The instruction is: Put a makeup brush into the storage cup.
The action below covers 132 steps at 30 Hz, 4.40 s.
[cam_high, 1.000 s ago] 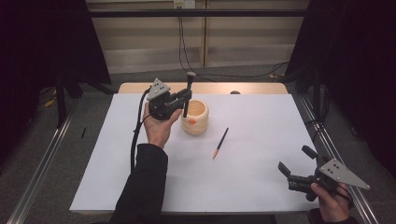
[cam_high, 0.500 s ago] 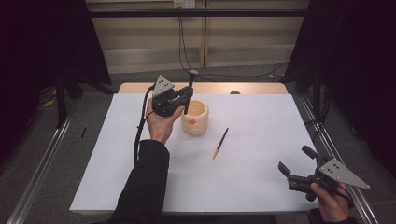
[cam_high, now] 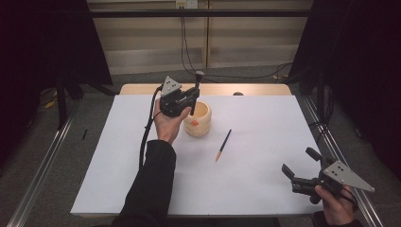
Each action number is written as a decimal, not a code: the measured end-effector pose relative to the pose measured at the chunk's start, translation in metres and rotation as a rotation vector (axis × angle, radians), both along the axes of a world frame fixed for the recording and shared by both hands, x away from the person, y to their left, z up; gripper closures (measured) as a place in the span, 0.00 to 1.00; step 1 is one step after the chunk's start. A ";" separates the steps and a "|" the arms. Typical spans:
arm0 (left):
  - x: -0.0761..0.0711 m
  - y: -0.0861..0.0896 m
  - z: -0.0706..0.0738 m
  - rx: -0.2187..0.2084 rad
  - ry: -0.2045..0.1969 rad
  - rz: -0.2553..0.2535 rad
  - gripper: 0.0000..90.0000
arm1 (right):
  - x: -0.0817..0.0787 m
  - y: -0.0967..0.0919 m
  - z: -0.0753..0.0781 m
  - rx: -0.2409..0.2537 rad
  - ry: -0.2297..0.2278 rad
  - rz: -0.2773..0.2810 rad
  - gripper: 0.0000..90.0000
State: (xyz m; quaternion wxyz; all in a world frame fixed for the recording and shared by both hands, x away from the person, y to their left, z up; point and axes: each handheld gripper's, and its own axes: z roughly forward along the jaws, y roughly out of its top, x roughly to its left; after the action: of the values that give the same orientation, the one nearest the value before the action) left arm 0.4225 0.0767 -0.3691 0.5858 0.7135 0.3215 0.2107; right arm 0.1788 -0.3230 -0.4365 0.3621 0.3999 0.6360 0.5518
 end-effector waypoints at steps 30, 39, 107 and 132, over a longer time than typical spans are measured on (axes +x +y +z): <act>0.003 -0.007 -0.037 0.021 0.045 0.005 0.87 | 0.000 0.000 0.000 0.004 0.008 0.002 0.00; 0.001 -0.005 -0.046 0.013 0.059 0.001 0.87 | 0.000 -0.001 0.000 0.004 0.001 0.004 0.00; -0.004 0.006 -0.041 0.053 0.072 0.105 0.03 | 0.000 0.001 0.000 0.002 0.001 0.001 0.00; -0.035 0.029 -0.021 0.028 0.000 0.151 0.02 | 0.001 0.001 0.000 -0.001 0.002 -0.003 0.00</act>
State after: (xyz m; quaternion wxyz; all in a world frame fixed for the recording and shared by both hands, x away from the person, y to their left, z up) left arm 0.3875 0.1058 -0.3902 0.5583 0.6953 0.3715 0.2586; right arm 0.1795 -0.3224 -0.4369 0.3625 0.4014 0.6359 0.5506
